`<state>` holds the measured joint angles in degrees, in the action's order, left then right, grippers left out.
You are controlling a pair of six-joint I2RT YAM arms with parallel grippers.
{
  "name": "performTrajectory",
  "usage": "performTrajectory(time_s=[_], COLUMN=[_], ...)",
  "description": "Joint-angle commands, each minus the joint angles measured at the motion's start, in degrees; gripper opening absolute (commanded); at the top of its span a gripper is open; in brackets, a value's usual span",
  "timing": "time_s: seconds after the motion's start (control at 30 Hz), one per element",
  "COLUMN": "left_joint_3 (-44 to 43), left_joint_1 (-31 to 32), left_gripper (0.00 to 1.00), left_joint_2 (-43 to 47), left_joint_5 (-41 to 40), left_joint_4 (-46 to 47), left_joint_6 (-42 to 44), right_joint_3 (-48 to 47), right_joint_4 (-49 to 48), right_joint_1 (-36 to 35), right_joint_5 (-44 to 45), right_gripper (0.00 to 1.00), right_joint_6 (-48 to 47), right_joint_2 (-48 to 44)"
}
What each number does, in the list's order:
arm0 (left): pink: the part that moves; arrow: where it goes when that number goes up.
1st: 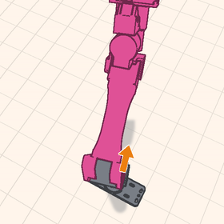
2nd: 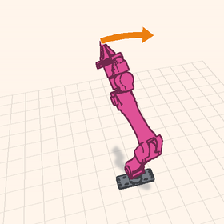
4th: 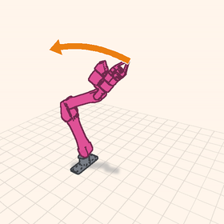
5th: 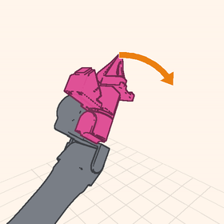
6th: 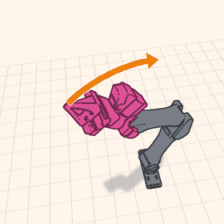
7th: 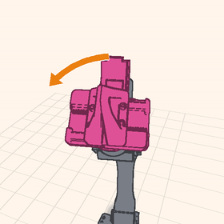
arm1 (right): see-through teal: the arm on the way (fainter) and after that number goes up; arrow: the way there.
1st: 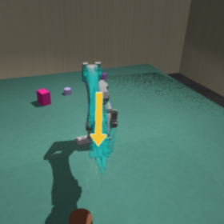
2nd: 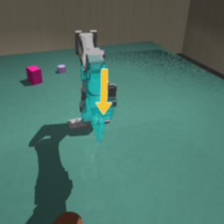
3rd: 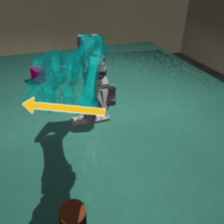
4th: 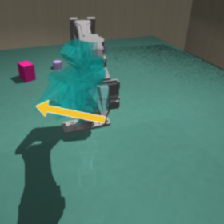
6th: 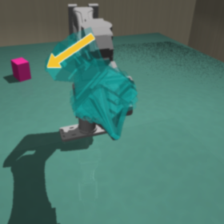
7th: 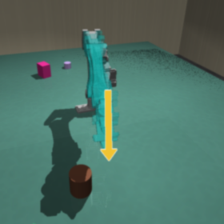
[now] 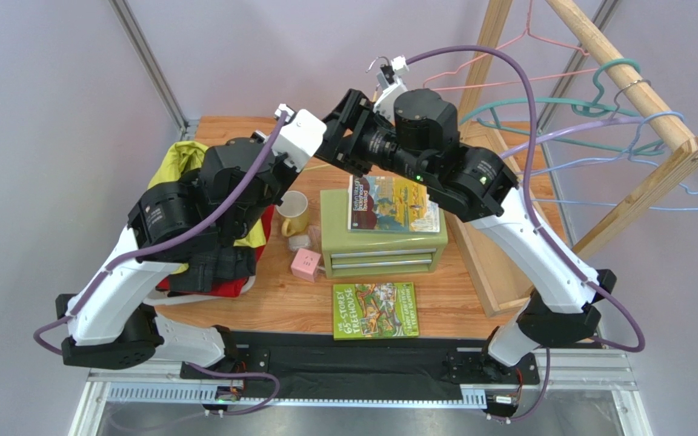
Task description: Remove the trousers from the hanger
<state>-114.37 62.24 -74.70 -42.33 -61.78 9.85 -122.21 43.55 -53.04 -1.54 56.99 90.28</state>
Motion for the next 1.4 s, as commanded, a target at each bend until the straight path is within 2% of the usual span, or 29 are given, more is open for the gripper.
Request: performTrajectory(time_s=[0.0,0.1,0.3,0.6,0.7,0.77,0.8,0.87,0.9,0.93,1.0,1.03,1.07,1.1,1.13,1.17,1.23,1.37], left_joint_3=[-2.0,-0.5,-0.7,-0.7,-0.9,-1.1,-1.1,-1.3,-1.5,-1.6,-2.5,-3.1,-3.5,-4.2,-4.6,-5.1,-6.1,-9.5], left_joint_1=[-0.3,-0.3,-0.3,-0.3,-0.3,-0.3,-0.3,-0.3,-0.3,-0.3,-0.3,-0.3,-0.3,-0.3,-0.4,-0.3,-0.4,-0.3], left_gripper=[0.00,0.00,0.00,0.00,0.00,0.00,0.00,0.00,0.00,0.00,0.00,0.03,0.11,0.21,0.40,0.47,0.58,0.60], left_joint_2=[4.3,5.9,6.6,6.9,6.9,6.8,6.6,6.3,6.1,6.0,5.2,4.7,4.4,4.4,4.4,4.6,4.9,5.7], left_joint_5=[-1.3,-1.4,-1.4,0.0,0.1,0.1,0.1,0.2,0.3,0.4,0.5,0.1,-0.1,-0.3,-0.3,-0.3,0.4,-0.1], left_joint_4=[2.4,3.0,2.8,3.1,3.1,3.1,3.0,2.9,2.9,2.7,1.8,1.2,0.5,0.3,-0.1,-0.7,-1.1,-2.8], left_joint_6=[-3.1,-3.7,-3.3,-2.6,-2.3,-2.3,-2.2,-2.0,-1.9,-1.9,-2.4,-2.8,-3.2,-3.5,-4.7,-5.2,-6.1,-7.6], right_joint_3=[-1.0,0.4,-4.4,-8.6,-9.7,-9.5,-9.4,-9.7,-9.8,-10.1,-10.2,-10.3,-10.6,-10.7,-10.5,-10.3,-9.8,-6.2], right_joint_4=[-5.7,-7.4,-8.3,-10.3,-9.1,-9.2,-9.3,-9.3,-9.1,-9.0,-9.1,-9.1,-9.0,-9.2,-9.5,-9.7,-11.3,-15.1], right_joint_1=[-2.9,-3.9,-5.1,-7.3,-8.0,-8.4,-8.5,-8.8,-8.8,-8.8,-8.7,-8.7,-8.6,-8.3,-7.4,-6.6,-4.0,-0.6], right_joint_5=[12.6,16.0,17.9,17.9,18.6,18.8,18.7,18.8,18.7,18.8,18.9,19.0,19.6,19.7,19.6,18.6,17.5,19.5], right_gripper=[0.62,0.58,0.48,0.48,0.44,0.38,0.29,0.20,0.09,0.04,0.00,0.00,0.00,0.00,0.00,0.00,0.00,0.00], right_joint_6=[1.5,3.3,3.3,3.3,3.4,4.2,4.4,5.2,5.6,6.0,7.3,7.9,8.2,9.3,9.9,10.8,13.7,17.6], right_joint_2=[-0.1,-0.1,4.4,8.4,9.3,9.8,10.0,10.6,10.8,10.9,11.2,11.2,11.2,11.1,11.0,11.0,10.4,7.7])
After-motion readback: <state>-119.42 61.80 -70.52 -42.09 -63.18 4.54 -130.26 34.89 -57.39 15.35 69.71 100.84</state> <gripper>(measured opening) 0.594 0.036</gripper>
